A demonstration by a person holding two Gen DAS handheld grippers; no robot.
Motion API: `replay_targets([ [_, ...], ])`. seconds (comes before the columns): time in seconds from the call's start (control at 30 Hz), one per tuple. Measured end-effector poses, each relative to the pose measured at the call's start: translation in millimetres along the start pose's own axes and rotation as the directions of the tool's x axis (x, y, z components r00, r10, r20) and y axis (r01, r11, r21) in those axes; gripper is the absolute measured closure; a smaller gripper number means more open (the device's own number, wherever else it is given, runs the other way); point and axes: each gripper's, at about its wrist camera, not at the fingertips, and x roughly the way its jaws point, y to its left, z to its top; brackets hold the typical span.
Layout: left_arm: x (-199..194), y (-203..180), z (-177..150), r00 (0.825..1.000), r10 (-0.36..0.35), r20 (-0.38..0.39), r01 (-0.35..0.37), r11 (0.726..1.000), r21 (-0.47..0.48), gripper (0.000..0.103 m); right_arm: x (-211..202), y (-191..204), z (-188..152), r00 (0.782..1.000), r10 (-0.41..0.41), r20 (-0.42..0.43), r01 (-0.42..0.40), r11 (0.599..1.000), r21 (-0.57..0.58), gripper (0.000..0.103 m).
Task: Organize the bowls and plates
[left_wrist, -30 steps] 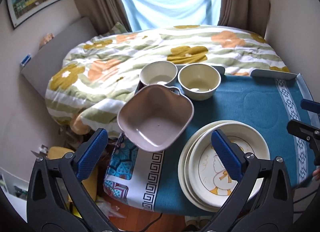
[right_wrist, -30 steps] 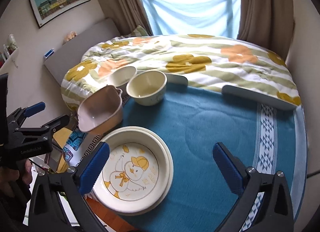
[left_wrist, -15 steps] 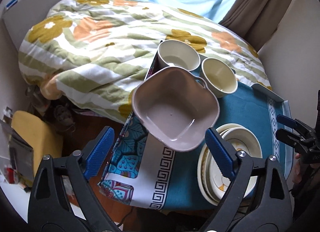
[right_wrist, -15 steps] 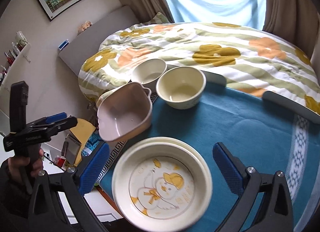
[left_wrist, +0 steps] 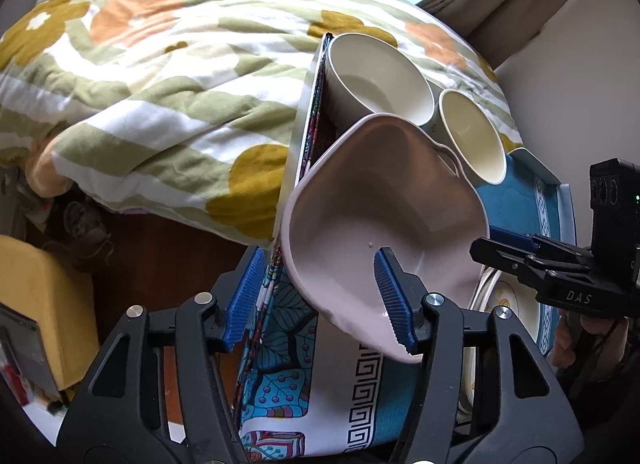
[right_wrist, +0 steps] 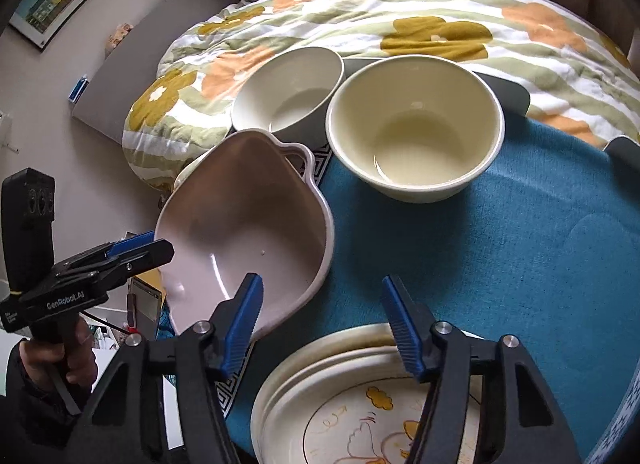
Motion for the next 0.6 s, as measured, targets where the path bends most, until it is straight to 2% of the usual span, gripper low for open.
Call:
replay_targets([
  [0.13, 13.7, 3.4, 7.5, 1.0, 0.008, -0.024, -0.007, 1.0, 0.024, 0.054, 14.7, -2.5, 7.6, 1.0, -0.014, -0.017, 0.015, 0.999, 0.034, 0.06],
  [0.2, 18.5, 3.5, 8.2, 0.999, 0.008, -0.035, -0.006, 0.999, 0.034, 0.054, 19.0, -3.0, 9.3, 1.0, -0.011, -0.021, 0.012, 0.999, 0.043, 0.07],
  [0.27, 22.5, 3.6, 8.5, 0.999, 0.019, -0.04, -0.017, 0.999, 0.044, 0.063, 23.0, -3.5, 10.1, 1.0, -0.003, -0.025, 0.005, 0.998, 0.057, 0.077],
  [0.3, 24.7, 3.4, 8.8, 0.999, 0.023, -0.044, -0.021, 0.999, 0.045, 0.075, 23.9, -3.4, 10.3, 1.0, 0.0, -0.025, 0.001, 0.998, 0.06, 0.08],
  [0.37, 26.9, 2.7, 9.1, 0.998, 0.051, -0.043, -0.049, 0.997, 0.057, 0.083, 24.4, -2.1, 9.7, 1.0, 0.008, -0.028, -0.007, 0.998, 0.06, 0.087],
  [0.43, 27.5, 2.2, 9.3, 0.996, 0.08, -0.036, -0.077, 0.994, 0.075, 0.089, 25.0, 2.0, 9.6, 1.0, -0.002, -0.027, 0.003, 0.999, 0.046, 0.088],
  [0.6, 26.0, -0.3, 7.6, 0.993, 0.113, -0.027, -0.11, 0.989, 0.094, 0.09, 25.3, 7.6, 8.0, 0.999, -0.016, -0.029, 0.017, 0.999, 0.032, 0.088],
])
